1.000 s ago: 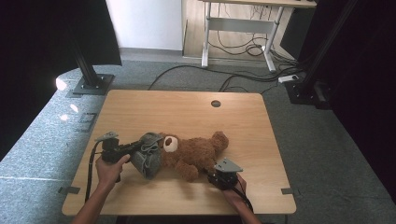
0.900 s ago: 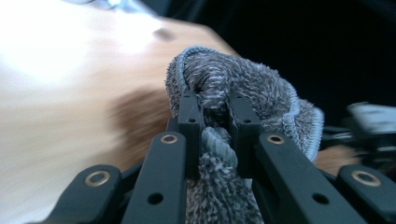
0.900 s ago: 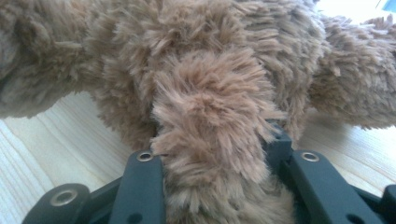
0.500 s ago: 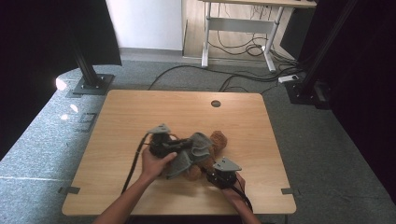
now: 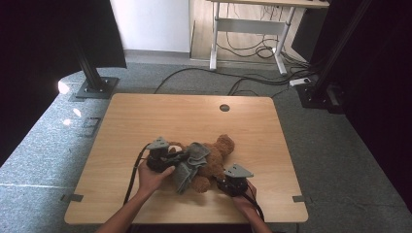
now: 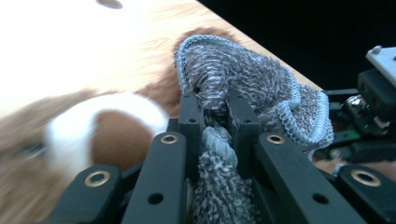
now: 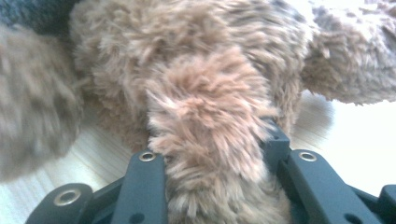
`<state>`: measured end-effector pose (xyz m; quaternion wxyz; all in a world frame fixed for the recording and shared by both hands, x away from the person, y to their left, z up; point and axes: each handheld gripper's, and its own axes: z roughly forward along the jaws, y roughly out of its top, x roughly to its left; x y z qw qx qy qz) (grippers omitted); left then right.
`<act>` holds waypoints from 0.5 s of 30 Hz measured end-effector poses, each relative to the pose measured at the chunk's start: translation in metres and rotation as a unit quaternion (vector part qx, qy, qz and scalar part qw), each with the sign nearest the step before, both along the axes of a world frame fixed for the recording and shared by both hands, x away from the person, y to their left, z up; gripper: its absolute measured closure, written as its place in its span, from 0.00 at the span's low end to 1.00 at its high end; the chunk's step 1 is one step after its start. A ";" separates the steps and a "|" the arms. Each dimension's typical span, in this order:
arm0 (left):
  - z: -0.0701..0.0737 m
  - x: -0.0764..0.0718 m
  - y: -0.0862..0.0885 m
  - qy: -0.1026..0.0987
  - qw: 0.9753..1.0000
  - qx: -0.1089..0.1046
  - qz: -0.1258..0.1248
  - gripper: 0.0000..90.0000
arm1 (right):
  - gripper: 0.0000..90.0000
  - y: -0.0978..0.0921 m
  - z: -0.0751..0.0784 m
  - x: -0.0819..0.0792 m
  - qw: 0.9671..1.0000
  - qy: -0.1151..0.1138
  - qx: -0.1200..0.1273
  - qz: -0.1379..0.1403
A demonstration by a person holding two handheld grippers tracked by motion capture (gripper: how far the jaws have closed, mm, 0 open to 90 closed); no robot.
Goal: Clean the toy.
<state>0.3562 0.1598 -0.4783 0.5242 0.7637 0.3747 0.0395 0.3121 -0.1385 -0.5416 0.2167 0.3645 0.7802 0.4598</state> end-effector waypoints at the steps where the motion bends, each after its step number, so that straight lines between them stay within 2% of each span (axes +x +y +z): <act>1: -0.001 -0.007 0.009 -0.008 1.000 -0.008 0.004 0.87 | 0.71 0.005 0.000 -0.002 1.000 -0.009 -0.013 0.003; 4: 0.004 -0.019 0.025 -0.035 0.999 -0.021 0.019 0.87 | 0.71 0.005 0.000 -0.003 1.000 -0.011 -0.016 -0.001; 6: 0.005 -0.021 0.031 -0.037 0.999 -0.027 0.024 0.87 | 0.71 0.003 -0.001 -0.002 1.000 -0.005 -0.008 -0.003; 7: 0.006 -0.022 0.048 -0.034 0.998 -0.039 0.043 0.87 | 0.71 0.002 -0.001 -0.002 1.000 -0.004 -0.006 -0.003; 9: 0.005 -0.022 0.063 -0.033 0.996 -0.037 0.068 0.87 | 0.71 0.003 -0.001 -0.002 1.000 -0.005 -0.008 -0.004; 11: 0.000 -0.020 0.082 -0.022 0.994 -0.034 0.098 0.87 | 0.71 0.002 -0.001 -0.002 1.000 -0.003 -0.005 -0.004; 13: -0.009 -0.019 0.093 -0.002 0.993 -0.029 0.118 0.87 | 0.71 0.002 -0.002 -0.003 1.000 -0.002 -0.003 -0.005; 15: -0.015 -0.018 0.097 0.008 0.991 -0.015 0.131 0.87 | 0.71 0.003 -0.002 -0.004 1.000 -0.004 -0.007 -0.004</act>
